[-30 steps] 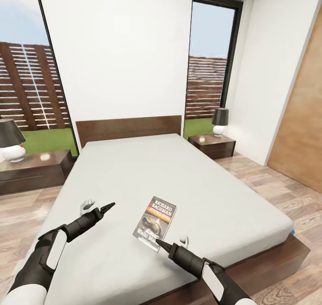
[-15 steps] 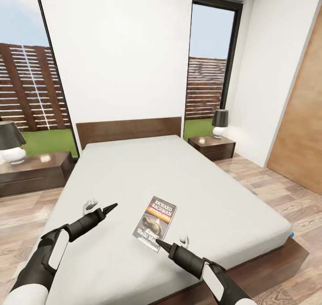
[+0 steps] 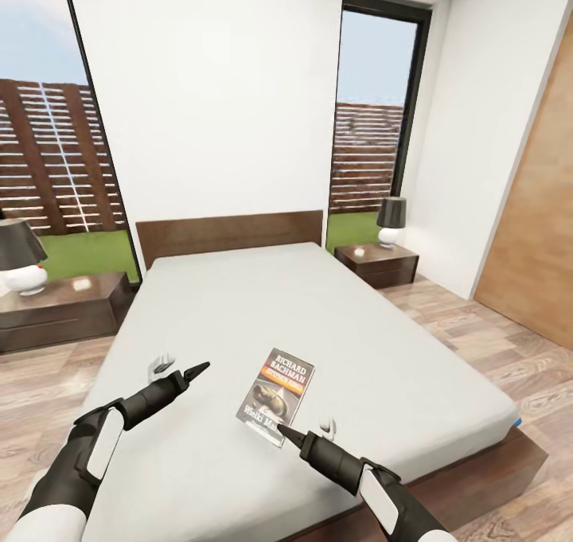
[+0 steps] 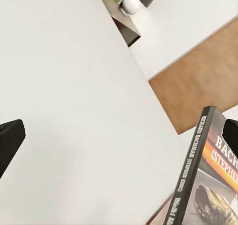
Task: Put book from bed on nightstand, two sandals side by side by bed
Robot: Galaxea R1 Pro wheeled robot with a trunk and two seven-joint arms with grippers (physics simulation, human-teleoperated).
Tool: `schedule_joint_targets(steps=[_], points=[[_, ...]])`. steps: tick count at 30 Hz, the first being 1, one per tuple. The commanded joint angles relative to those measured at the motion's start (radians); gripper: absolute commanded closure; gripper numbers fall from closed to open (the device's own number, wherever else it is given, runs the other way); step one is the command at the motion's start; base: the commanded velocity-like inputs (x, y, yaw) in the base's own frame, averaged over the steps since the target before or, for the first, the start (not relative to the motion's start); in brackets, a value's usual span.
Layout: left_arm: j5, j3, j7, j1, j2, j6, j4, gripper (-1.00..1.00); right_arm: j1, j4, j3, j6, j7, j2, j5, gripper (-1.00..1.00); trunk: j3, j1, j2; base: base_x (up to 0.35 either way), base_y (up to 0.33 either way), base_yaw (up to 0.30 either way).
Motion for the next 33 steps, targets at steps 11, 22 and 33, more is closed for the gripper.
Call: schedule_joint_targets(steps=[11,22,33], points=[[-0.045,0.0,0.0,-0.001,-0.001,-0.025,0.003,-1.0,0.002,0.009,-0.001,-0.062,0.003,-0.099,-0.01,1.0,0.034,-0.042,0.077,0.0,0.0,0.0],[-0.282,0.004,0.002,0.001,-0.032,-0.136,0.011,-1.0,0.009,0.185,-0.005,-0.237,-0.001,-0.387,-0.015,1.0,0.068,-0.085,0.154,0.0,0.0,0.0],[-0.32,0.005,-0.001,0.009,-0.03,-0.235,0.048,-1.0,0.009,0.214,-0.005,-0.356,0.0,-0.424,-0.022,1.0,0.102,-0.127,0.231,0.0,0.0,0.0]])
